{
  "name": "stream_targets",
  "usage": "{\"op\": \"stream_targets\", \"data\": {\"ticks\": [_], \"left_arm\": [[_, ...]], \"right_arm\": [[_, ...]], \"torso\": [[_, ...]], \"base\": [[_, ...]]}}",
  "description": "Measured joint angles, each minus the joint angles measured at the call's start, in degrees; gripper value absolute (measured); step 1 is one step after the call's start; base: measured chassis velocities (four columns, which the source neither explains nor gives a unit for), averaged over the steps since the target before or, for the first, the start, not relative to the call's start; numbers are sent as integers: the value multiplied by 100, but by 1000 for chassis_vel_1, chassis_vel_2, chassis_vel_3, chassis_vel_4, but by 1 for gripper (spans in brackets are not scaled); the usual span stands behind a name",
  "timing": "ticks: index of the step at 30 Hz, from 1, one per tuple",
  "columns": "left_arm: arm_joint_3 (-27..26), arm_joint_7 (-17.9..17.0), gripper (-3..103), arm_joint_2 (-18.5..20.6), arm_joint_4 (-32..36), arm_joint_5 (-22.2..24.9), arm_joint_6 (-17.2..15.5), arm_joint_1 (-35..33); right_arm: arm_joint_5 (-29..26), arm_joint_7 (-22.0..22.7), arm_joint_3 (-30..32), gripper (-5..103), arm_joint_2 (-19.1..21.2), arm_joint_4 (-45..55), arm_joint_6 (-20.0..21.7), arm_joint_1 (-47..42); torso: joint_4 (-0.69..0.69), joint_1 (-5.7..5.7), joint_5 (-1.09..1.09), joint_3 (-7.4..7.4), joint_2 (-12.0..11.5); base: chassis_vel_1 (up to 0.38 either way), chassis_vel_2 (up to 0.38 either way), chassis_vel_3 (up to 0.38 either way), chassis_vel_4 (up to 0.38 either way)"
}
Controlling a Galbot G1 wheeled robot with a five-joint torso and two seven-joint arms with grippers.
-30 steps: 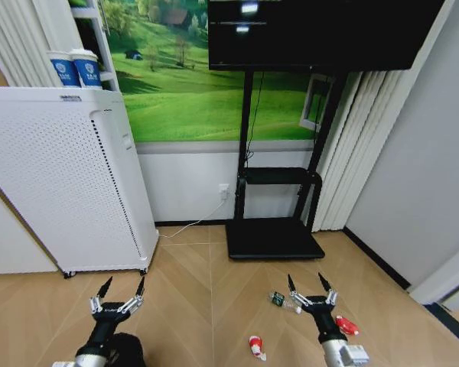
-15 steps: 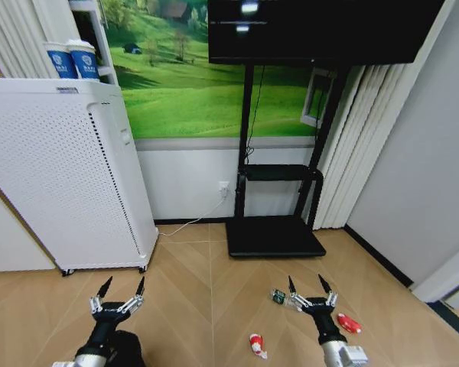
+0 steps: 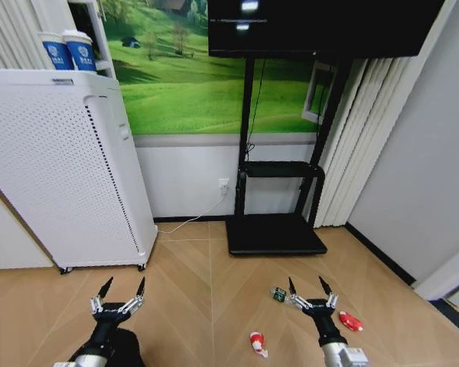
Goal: Pick up the trash bin and place the garbage on the floor into it.
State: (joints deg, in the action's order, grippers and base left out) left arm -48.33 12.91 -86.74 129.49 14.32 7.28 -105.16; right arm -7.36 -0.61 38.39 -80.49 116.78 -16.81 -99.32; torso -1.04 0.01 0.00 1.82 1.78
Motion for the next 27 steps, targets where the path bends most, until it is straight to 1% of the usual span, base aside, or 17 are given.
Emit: {"op": "stream_targets", "data": {"ticks": [5,7,8,10,11,12,13,15,16,17,20,21,22,23,24,25,27], "left_arm": [[-17,5,97,-7,-44,-24,49,3],[-32,-44,100,-18,-99,-76,89,-2],[-38,-163,100,-23,-125,-101,117,-5],[-39,-218,100,-25,-134,-123,126,-7],[-70,-421,100,-26,-150,-304,124,-61],[-70,-421,100,-26,-150,-304,124,-61],[-99,-532,100,-26,-147,-405,103,-121],[-128,-745,100,-26,-47,-376,-73,-283],[-128,-745,100,-26,-47,-376,-73,-283],[-169,-918,100,-19,89,-226,-320,-455],[-200,-976,100,-15,146,-152,-465,-537],[-244,-1021,100,-10,198,-69,-604,-625],[-244,-1021,100,-10,198,-69,-604,-625],[-311,-1059,101,-5,257,31,-757,-727],[-534,-1082,99,9,374,326,-983,-1000],[-534,-1082,99,9,374,326,-983,-1000],[-1279,-997,98,93,518,1324,-1057,-1844]], "right_arm": [[10,2,-3,100,-15,-85,-24,17],[15,3,-2,100,-33,-120,-39,17],[16,4,-1,100,-36,-129,-46,16],[17,5,-1,100,-36,-133,-48,16],[17,9,3,100,-36,-150,-60,19],[17,9,3,100,-36,-150,-60,19],[16,12,6,100,-34,-161,-68,27],[11,22,17,100,-34,-186,-80,44],[11,22,17,100,-34,-186,-80,44],[11,25,37,100,-43,-215,-102,45],[11,25,51,100,-49,-232,-120,44],[11,25,64,100,-56,-248,-136,43],[11,25,64,100,-56,-248,-136,43],[10,27,94,100,-73,-274,-163,34],[0,27,149,100,-106,-329,-209,16],[0,27,149,100,-106,-329,-209,16],[-58,28,225,100,-100,-443,-252,29]], "torso": [[-1,0,0,-76,-73],[-2,0,0,-93,-86],[-2,0,0,-96,-88],[-2,0,0,-96,-88],[-3,0,-1,-97,-88],[-3,0,-1,-97,-88],[-3,0,-1,-96,-87],[-3,0,-2,-93,-83],[-3,0,-2,-93,-83],[-2,-1,-1,-90,-79],[-3,0,0,-88,-76],[-3,0,0,-87,-75],[-3,0,0,-87,-75],[-2,-1,1,-85,-73],[-6,0,-2,-82,-69],[-6,0,-2,-82,-69],[-3,-1,2,-75,-61]], "base": [[0,0,0,0],[0,0,0,0],[0,0,0,0],[0,0,0,0],[0,0,0,0],[0,0,0,0],[0,0,0,0],[0,0,0,0],[0,0,0,0],[0,0,0,0],[0,0,0,0],[0,0,0,0],[0,0,0,0],[0,0,0,0],[0,0,0,0],[0,0,0,0],[0,0,0,0]]}}
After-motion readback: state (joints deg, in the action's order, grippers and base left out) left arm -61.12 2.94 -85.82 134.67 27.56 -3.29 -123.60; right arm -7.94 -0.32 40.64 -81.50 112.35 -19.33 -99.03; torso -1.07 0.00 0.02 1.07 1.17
